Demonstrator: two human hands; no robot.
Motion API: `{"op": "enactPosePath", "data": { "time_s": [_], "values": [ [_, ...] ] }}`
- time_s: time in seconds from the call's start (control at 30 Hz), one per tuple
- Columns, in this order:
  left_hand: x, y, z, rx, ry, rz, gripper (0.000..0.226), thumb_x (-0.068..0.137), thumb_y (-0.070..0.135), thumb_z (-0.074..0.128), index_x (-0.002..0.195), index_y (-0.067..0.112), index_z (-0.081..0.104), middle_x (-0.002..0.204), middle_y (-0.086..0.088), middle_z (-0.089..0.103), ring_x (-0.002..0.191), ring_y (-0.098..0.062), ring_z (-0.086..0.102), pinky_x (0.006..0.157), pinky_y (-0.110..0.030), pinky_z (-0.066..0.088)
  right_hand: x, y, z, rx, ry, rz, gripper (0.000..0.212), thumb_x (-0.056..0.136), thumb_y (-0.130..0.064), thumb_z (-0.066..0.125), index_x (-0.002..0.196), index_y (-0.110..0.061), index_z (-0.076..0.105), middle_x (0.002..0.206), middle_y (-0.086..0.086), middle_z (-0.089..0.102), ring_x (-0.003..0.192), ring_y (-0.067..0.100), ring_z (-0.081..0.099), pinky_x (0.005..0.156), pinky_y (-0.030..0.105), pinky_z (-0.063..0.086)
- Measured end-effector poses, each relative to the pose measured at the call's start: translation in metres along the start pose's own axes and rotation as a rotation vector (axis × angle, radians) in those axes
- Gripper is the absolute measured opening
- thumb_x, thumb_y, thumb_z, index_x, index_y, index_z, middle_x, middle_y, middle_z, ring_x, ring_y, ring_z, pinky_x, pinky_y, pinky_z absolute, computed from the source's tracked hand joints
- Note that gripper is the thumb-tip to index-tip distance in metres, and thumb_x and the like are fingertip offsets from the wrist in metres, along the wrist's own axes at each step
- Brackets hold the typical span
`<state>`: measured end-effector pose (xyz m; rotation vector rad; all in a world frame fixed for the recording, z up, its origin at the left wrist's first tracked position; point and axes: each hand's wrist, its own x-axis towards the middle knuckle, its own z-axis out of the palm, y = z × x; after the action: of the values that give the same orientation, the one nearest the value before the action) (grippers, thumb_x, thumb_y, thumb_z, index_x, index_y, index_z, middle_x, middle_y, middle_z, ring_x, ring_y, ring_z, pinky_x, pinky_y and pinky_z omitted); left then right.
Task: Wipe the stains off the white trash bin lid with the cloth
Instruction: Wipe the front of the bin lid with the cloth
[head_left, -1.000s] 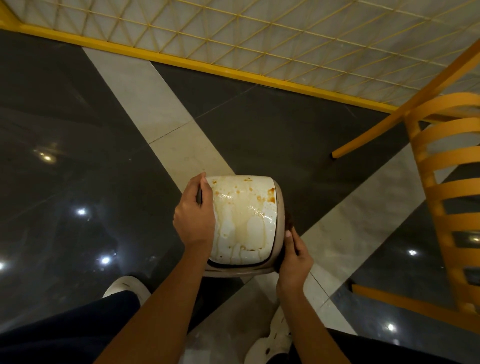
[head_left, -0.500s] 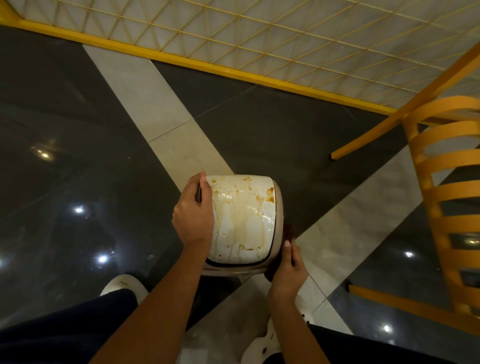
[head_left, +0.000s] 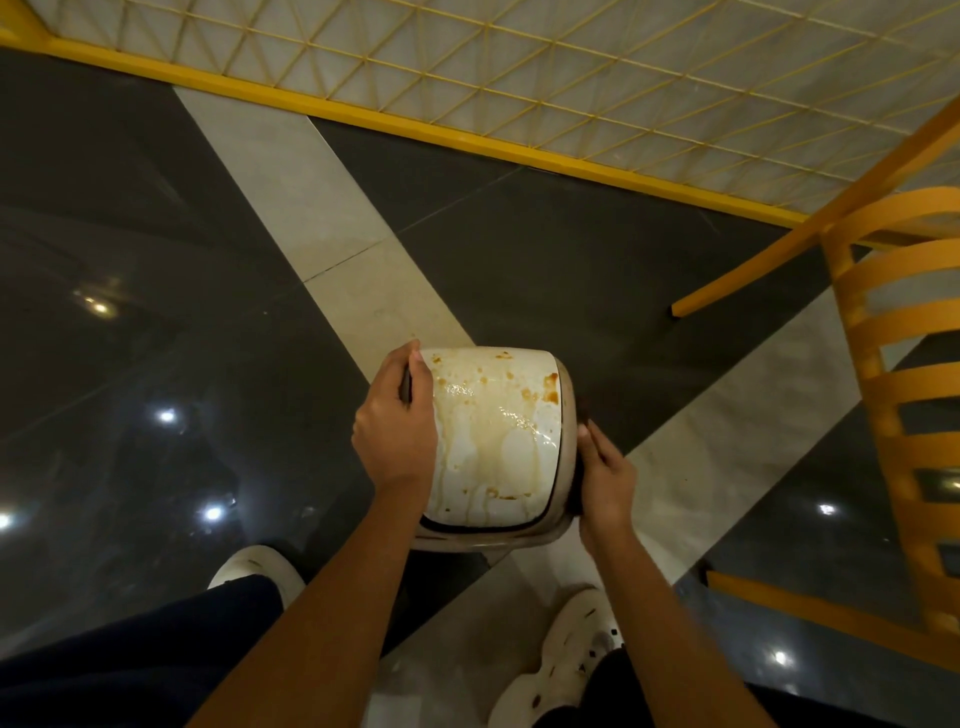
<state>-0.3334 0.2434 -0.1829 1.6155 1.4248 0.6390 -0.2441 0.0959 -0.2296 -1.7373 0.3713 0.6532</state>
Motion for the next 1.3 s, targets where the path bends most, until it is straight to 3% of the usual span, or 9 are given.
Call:
{"op": "enactPosePath", "data": {
  "time_s": [0.27, 0.37, 0.6, 0.73, 0.9, 1.0, 1.13, 1.23, 1.3],
  "values": [
    [0.001, -0.001, 0.000, -0.007, -0.009, -0.006, 0.028, 0.094, 0.038, 0.043, 0.114, 0.030, 0.062, 0.107, 0.008, 0.066, 0.092, -0.002, 0.052, 0.083, -0.025, 0.046, 0.065, -0.079, 0.038, -0.366, -0.400, -0.128, 0.031, 0.091, -0.017, 0.057, 0.122, -0.012, 0.060, 0.114, 0.001, 0.062, 0.098, 0.014, 0.059, 0.086, 0.025, 0.048],
    [0.001, -0.001, 0.000, -0.017, -0.017, -0.016, 0.027, 0.095, 0.038, 0.043, 0.114, 0.031, 0.062, 0.108, 0.009, 0.065, 0.093, -0.002, 0.052, 0.084, -0.025, 0.045, 0.075, -0.085, 0.033, -0.392, -0.515, -0.068, 0.031, 0.089, -0.020, 0.060, 0.119, -0.016, 0.064, 0.115, 0.006, 0.065, 0.102, 0.019, 0.062, 0.089, 0.033, 0.050],
    [0.001, -0.002, -0.001, -0.014, -0.019, 0.006, 0.028, 0.094, 0.038, 0.043, 0.114, 0.030, 0.061, 0.107, 0.007, 0.066, 0.096, -0.010, 0.058, 0.084, -0.029, 0.049, 0.063, -0.054, 0.007, -0.124, -0.407, 0.042, 0.035, 0.087, -0.024, 0.061, 0.121, -0.015, 0.061, 0.116, 0.005, 0.064, 0.107, 0.021, 0.060, 0.091, 0.035, 0.050],
    [0.001, -0.002, 0.001, -0.005, -0.012, 0.012, 0.028, 0.095, 0.037, 0.044, 0.114, 0.030, 0.062, 0.106, 0.005, 0.067, 0.095, -0.009, 0.059, 0.083, -0.027, 0.048, 0.065, -0.077, 0.020, -0.321, -0.470, -0.051, 0.029, 0.090, -0.022, 0.057, 0.119, -0.017, 0.062, 0.106, -0.001, 0.064, 0.097, 0.014, 0.060, 0.072, 0.023, 0.048],
    [0.002, -0.001, 0.001, -0.016, -0.008, -0.010, 0.028, 0.095, 0.037, 0.043, 0.114, 0.030, 0.062, 0.107, 0.007, 0.066, 0.093, -0.002, 0.053, 0.083, -0.025, 0.045, 0.075, -0.101, 0.041, -0.568, -0.618, -0.099, 0.028, 0.092, -0.020, 0.055, 0.119, -0.016, 0.062, 0.109, 0.001, 0.065, 0.096, 0.011, 0.061, 0.076, 0.021, 0.047],
    [0.002, -0.003, 0.001, -0.017, -0.015, -0.012, 0.028, 0.095, 0.038, 0.043, 0.114, 0.031, 0.062, 0.108, 0.008, 0.066, 0.094, -0.002, 0.053, 0.084, -0.026, 0.045, 0.073, -0.095, 0.036, -0.487, -0.570, -0.085, 0.028, 0.092, -0.022, 0.055, 0.118, -0.017, 0.063, 0.112, 0.001, 0.065, 0.095, 0.011, 0.061, 0.075, 0.022, 0.048],
    [0.001, -0.002, 0.000, -0.019, -0.017, -0.007, 0.028, 0.095, 0.037, 0.044, 0.115, 0.030, 0.061, 0.107, 0.007, 0.066, 0.093, -0.002, 0.053, 0.081, -0.024, 0.044, 0.048, -0.052, 0.015, -0.114, -0.304, -0.019, 0.032, 0.091, -0.023, 0.057, 0.121, -0.016, 0.060, 0.112, 0.003, 0.065, 0.095, 0.015, 0.064, 0.071, 0.024, 0.053],
    [0.000, -0.001, 0.001, -0.013, -0.002, 0.006, 0.028, 0.095, 0.036, 0.044, 0.114, 0.029, 0.062, 0.107, 0.007, 0.067, 0.092, -0.001, 0.053, 0.080, -0.023, 0.044, 0.014, -0.008, -0.007, 0.093, -0.172, 0.014, 0.030, 0.089, -0.025, 0.058, 0.118, -0.018, 0.064, 0.114, 0.006, 0.067, 0.103, 0.022, 0.064, 0.088, 0.041, 0.053],
    [-0.001, -0.001, 0.002, -0.016, 0.012, 0.008, 0.027, 0.094, 0.036, 0.045, 0.113, 0.028, 0.063, 0.107, 0.006, 0.067, 0.091, -0.001, 0.053, 0.080, -0.022, 0.043, -0.017, 0.016, -0.016, 0.141, -0.084, -0.019, 0.023, 0.090, -0.023, 0.055, 0.111, -0.025, 0.066, 0.112, 0.002, 0.067, 0.102, 0.018, 0.063, 0.086, 0.036, 0.052]
  ]
}}
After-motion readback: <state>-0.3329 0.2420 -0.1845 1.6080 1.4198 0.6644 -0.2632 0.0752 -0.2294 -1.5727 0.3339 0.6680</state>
